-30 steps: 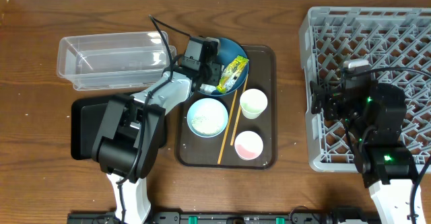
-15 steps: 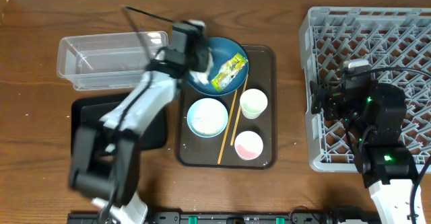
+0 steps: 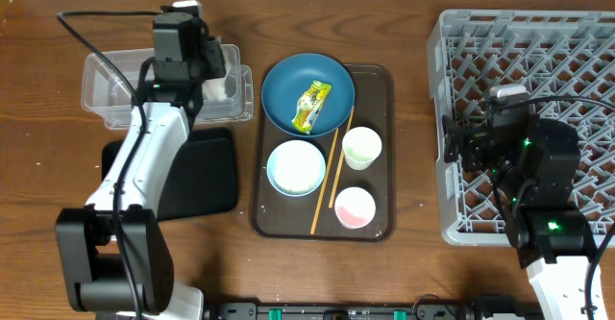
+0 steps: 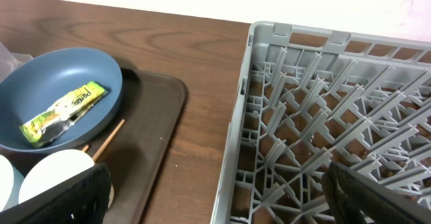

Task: Sort waste into correct bins and load items into the dishwasher rack
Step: 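Carry the tissue left and drop it into the clear bin, then grasp the yellow-green snack wrapper in the blue bowl with left gripper, then move the wrapper left and release it into the clear bin, then reach the left gripper to the white cup and grasp its rim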

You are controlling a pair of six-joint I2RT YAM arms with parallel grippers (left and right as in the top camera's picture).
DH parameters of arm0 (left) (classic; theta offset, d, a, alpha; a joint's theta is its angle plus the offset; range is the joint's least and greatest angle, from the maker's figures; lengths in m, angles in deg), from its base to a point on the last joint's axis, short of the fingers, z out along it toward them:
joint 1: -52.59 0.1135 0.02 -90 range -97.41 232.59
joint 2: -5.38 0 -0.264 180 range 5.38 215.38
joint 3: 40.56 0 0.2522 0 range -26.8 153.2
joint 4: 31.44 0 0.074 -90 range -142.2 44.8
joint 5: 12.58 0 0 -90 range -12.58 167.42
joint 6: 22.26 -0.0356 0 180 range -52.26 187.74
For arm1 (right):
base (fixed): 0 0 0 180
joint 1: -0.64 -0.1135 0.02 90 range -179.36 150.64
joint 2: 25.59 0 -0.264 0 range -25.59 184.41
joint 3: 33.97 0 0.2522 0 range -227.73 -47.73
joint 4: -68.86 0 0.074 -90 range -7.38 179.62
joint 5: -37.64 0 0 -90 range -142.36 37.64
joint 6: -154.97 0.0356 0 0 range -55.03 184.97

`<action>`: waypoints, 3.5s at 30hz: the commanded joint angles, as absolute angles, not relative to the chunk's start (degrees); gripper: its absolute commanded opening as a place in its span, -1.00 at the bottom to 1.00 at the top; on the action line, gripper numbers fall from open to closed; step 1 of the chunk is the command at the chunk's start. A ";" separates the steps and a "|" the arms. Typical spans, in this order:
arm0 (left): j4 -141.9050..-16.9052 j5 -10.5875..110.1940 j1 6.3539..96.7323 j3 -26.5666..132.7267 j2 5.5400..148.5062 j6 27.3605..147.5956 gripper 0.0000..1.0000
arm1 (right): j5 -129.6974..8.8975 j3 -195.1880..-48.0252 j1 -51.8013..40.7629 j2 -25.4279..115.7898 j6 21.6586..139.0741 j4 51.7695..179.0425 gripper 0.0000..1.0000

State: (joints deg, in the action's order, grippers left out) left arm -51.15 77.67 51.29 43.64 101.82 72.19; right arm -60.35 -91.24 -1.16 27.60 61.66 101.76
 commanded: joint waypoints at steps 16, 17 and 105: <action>-52.64 61.58 36.91 43.40 108.75 72.06 0.32 | -60.78 -92.64 -1.64 27.55 62.40 101.73 0.98; -52.62 61.58 36.30 43.40 109.84 72.06 0.33 | -60.78 -92.64 -1.64 27.55 62.40 101.73 0.98; -74.17 59.01 29.52 42.81 97.89 73.00 0.17 | -60.78 -92.61 -1.64 28.76 62.42 101.71 0.99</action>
